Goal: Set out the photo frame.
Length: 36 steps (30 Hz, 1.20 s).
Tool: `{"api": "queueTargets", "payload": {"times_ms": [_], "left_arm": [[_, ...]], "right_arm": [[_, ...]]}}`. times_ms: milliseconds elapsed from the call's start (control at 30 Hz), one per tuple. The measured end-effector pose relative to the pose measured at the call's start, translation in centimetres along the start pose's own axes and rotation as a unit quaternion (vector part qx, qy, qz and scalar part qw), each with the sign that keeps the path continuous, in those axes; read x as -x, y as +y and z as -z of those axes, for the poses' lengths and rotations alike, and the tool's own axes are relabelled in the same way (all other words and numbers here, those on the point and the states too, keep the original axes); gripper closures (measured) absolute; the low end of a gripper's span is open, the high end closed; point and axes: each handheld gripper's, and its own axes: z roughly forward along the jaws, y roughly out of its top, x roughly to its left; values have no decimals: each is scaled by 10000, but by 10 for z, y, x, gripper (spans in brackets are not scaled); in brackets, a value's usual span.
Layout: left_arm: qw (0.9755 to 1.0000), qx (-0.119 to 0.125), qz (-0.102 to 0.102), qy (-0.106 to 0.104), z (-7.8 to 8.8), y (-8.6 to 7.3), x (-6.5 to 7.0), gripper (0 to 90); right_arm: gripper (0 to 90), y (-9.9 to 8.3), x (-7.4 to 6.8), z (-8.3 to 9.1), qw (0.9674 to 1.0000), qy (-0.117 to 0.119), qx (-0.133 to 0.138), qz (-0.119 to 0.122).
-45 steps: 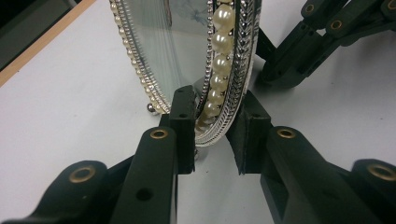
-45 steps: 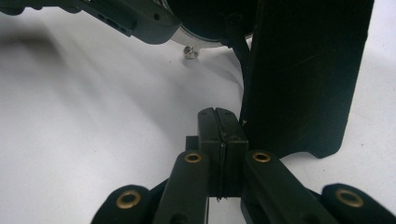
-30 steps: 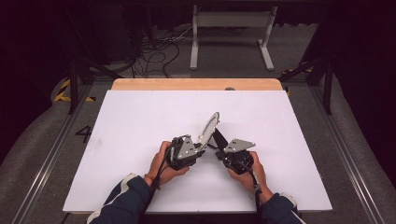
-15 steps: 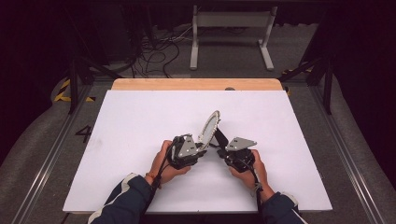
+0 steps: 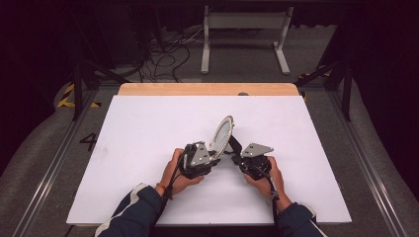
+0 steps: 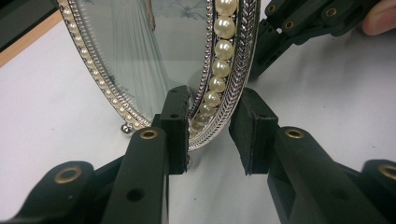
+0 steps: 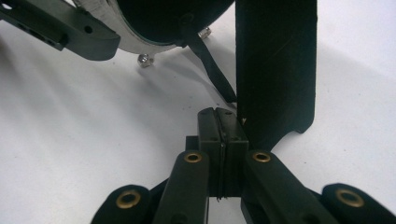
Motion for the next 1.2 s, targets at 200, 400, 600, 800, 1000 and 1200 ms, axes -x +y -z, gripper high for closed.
{"api": "queueTargets", "payload": {"times_ms": [200,400,600,800,1000,1200], "left_arm": [[10000,20,60,-34,-1,0,0,675],[9999,38,96,-15,-2,0,0,675],[9999,83,114,0,-3,0,1,674],[9999,80,86,0,-4,1,1,674],[9999,108,125,-13,-4,0,1,670],[9998,163,49,-47,3,0,-2,628]], "right_arm": [[900,0,2,0,10000,-41,12,-34],[900,-1,3,-1,9999,-90,28,-50],[900,0,5,-2,9999,-113,29,-71],[900,0,5,-2,9999,-139,27,-88],[878,0,5,-2,9998,-143,38,-106],[845,0,2,-1,9999,-58,82,-101]]}}
